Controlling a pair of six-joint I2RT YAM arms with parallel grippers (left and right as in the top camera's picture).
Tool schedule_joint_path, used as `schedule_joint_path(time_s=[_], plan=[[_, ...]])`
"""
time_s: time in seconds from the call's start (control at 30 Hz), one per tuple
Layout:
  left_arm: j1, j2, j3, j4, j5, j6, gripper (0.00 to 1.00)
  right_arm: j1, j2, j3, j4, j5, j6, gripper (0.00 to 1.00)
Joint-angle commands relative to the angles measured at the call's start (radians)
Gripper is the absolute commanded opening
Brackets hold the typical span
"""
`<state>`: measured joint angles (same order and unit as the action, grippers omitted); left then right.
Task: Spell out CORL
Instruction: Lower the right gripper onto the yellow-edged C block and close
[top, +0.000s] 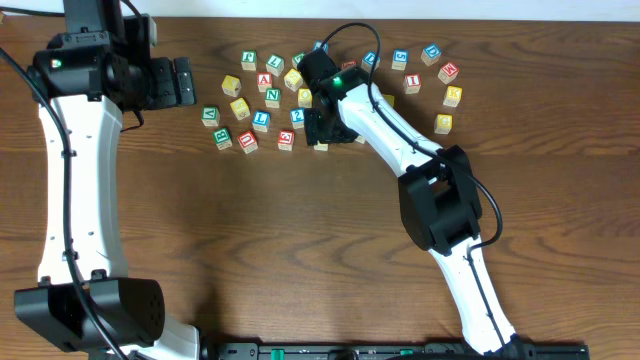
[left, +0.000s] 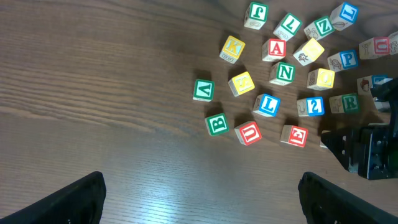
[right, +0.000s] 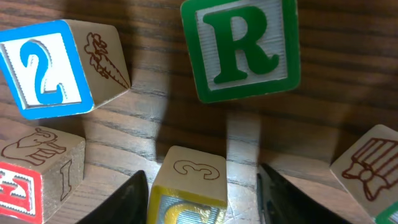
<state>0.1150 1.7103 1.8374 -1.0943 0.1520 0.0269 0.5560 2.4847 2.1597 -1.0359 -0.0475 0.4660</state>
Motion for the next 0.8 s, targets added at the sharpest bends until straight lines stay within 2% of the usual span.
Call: schedule_joint_path(time_s=[0.0, 0.33, 0.4, 0.63, 0.77], plan=[[-0.003, 0.002, 0.026, -0.003, 0.005, 0.006, 0.98, 0.01, 0.016, -0.004, 0.005, 0.019, 0.013, 0.46], [-0.003, 0.002, 0.026, -0.003, 0.005, 0.006, 0.98, 0.022, 0.015, -0.003, -0.015, 0.042, -0.026, 0.29], [-0.003, 0.002, 0.026, -0.003, 0.005, 0.006, 0.98, 0.022, 0.009, -0.002, -0.027, 0.047, -0.037, 0.23], [-0.003, 0.002, 0.026, -0.003, 0.005, 0.006, 0.98, 0.023, -0.03, -0.002, -0.077, 0.057, -0.037, 0.2], [-0.003, 0.002, 0.026, -0.003, 0.005, 0.006, 0.98, 0.051, -0.046, -0.002, -0.171, 0.055, -0.034, 0.2]])
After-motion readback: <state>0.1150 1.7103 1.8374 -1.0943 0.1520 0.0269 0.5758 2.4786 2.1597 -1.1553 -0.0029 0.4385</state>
